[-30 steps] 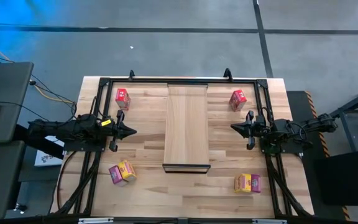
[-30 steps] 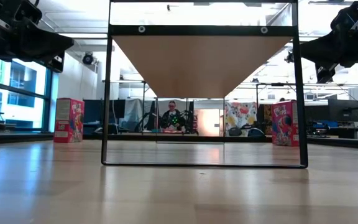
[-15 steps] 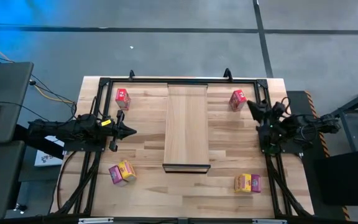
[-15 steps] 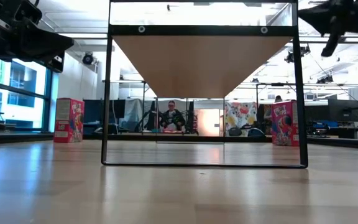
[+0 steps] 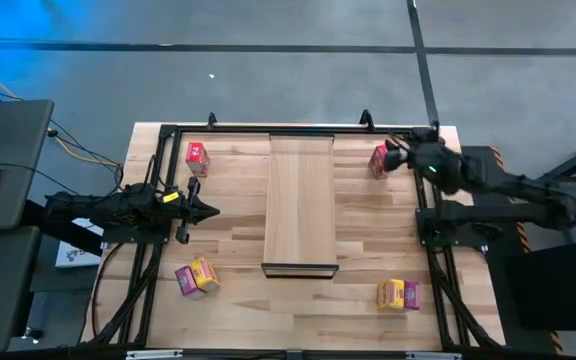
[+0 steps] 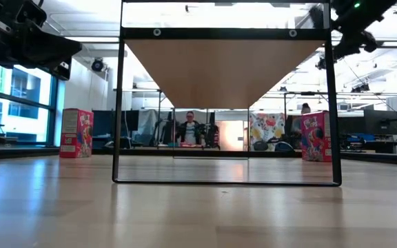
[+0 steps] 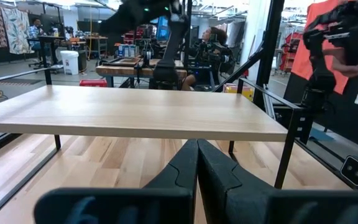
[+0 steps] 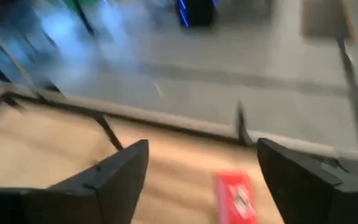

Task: Stack cereal on shelf
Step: Put the right red cereal box on the shelf

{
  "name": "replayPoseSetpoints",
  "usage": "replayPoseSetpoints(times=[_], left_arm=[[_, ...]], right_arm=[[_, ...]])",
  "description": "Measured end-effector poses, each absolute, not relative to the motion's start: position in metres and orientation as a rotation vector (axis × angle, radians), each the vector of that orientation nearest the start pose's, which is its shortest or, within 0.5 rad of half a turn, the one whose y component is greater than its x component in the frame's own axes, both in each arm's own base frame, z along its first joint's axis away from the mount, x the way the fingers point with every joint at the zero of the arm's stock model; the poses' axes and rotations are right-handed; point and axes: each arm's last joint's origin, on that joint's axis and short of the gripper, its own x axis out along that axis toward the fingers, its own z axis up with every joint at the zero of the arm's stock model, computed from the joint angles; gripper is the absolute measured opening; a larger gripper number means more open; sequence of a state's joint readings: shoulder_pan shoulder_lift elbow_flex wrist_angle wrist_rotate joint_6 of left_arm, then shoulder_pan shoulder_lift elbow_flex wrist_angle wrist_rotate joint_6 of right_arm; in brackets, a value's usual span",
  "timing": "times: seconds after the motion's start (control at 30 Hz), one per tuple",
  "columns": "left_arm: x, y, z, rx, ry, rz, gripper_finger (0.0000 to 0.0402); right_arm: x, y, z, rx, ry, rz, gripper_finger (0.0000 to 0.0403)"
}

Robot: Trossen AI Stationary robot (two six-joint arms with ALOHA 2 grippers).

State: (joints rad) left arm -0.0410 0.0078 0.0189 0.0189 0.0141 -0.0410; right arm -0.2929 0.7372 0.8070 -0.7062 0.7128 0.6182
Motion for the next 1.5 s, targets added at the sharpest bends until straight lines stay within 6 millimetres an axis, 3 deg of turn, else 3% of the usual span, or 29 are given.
replayPoseSetpoints(times=[0.1, 0.3, 0.5, 0.73, 1.2, 1.33, 1.5], left_arm=[[0.097, -0.004, 0.171, -0.041, -0.029, -0.056, 0.0], [0.097, -0.004, 0.171, -0.041, -0.029, -0.056, 0.0], [0.097, -0.004, 0.171, -0.041, -0.029, -0.056, 0.0], [0.097, -0.004, 0.171, -0.041, -0.029, -0.056, 0.0], [0.097, -0.004, 0.171, -0.041, -0.029, -0.056, 0.0], [0.097, -0.004, 0.171, -0.041, -0.029, -0.056, 0.0], [0.097, -0.004, 0.171, -0.041, -0.029, -0.056, 0.0]], right_arm=[[0.136, -0.076, 0.3, 0.472, 0.514, -1.157, 0.0324], [0.16, -0.115, 0.273, 0.499, 0.721, -1.182, 0.033], [0.163, -0.138, 0.253, 0.481, 0.857, -1.246, 0.033], [0.168, -0.149, 0.238, 0.61, 0.929, -1.176, 0.033], [0.18, -0.161, 0.201, 0.647, 1.14, -1.14, 0.0325], [0.181, -0.161, 0.199, 0.647, 1.148, -1.139, 0.03], [0.181, -0.161, 0.201, 0.638, 1.14, -1.136, 0.0241]])
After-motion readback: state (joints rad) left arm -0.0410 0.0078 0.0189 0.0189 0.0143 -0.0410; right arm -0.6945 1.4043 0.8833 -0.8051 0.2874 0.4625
